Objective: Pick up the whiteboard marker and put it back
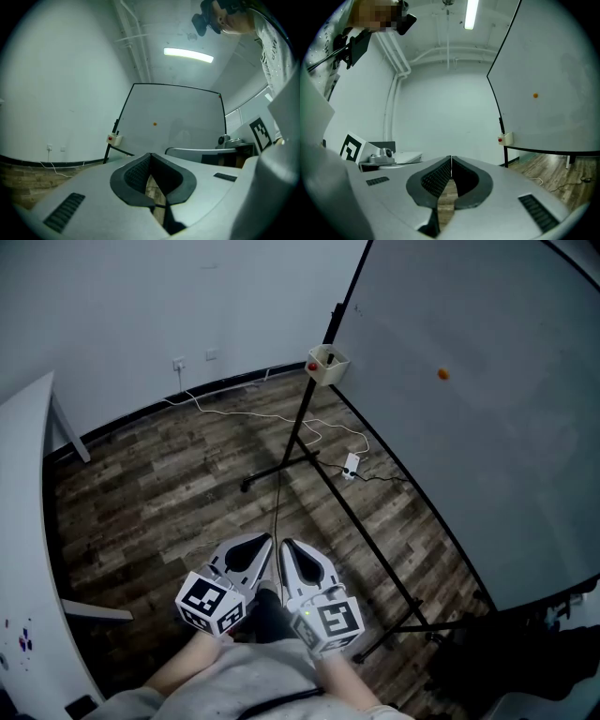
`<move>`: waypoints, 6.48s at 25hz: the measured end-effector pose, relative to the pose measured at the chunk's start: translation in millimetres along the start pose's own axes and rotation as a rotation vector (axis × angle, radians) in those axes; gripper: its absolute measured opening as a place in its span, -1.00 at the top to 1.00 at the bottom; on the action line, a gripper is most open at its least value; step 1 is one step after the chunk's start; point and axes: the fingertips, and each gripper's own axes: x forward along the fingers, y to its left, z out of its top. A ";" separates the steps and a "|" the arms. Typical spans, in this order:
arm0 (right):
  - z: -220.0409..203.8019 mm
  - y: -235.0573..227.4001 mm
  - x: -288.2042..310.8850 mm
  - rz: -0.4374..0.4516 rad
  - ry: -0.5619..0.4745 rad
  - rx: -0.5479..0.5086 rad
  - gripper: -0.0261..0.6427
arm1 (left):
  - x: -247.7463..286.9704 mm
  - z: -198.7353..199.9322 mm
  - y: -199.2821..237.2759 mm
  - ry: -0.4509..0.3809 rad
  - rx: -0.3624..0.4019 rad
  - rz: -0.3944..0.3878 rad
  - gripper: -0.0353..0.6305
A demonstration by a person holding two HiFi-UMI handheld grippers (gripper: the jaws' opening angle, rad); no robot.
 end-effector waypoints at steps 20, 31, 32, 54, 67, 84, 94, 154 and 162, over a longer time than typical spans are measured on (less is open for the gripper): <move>37.5 -176.0 155.6 0.055 -0.009 -0.023 0.86 | 205.5 26.2 116.2 -0.022 0.005 0.029 0.85; 51.1 -253.2 210.0 0.081 -0.030 -0.031 0.86 | 299.6 27.7 153.4 -0.029 -0.002 0.037 0.85; 49.1 -256.8 212.0 0.084 -0.021 -0.030 0.86 | 304.5 27.0 154.7 -0.027 -0.003 0.037 0.85; 69.7 -356.2 329.3 0.005 -0.049 -0.093 0.86 | 435.6 40.8 251.2 0.000 0.013 -0.019 0.85; 82.1 -422.3 411.0 -0.058 -0.034 -0.149 0.86 | 514.0 42.3 312.1 0.044 0.030 -0.088 0.85; 95.7 -474.6 457.9 -0.145 -0.042 -0.177 0.61 | 564.6 47.6 352.0 0.075 0.020 -0.149 0.85; 95.6 -479.0 474.7 -0.166 -0.027 -0.219 0.61 | 571.2 48.2 362.7 0.075 0.007 -0.165 0.85; 178.0 -465.6 438.9 -0.110 -0.145 -0.213 0.70 | 543.4 80.5 355.5 -0.006 0.043 -0.131 0.85; 188.0 -463.3 436.5 -0.106 -0.169 -0.229 0.70 | 545.2 84.1 352.5 -0.025 0.060 -0.143 0.85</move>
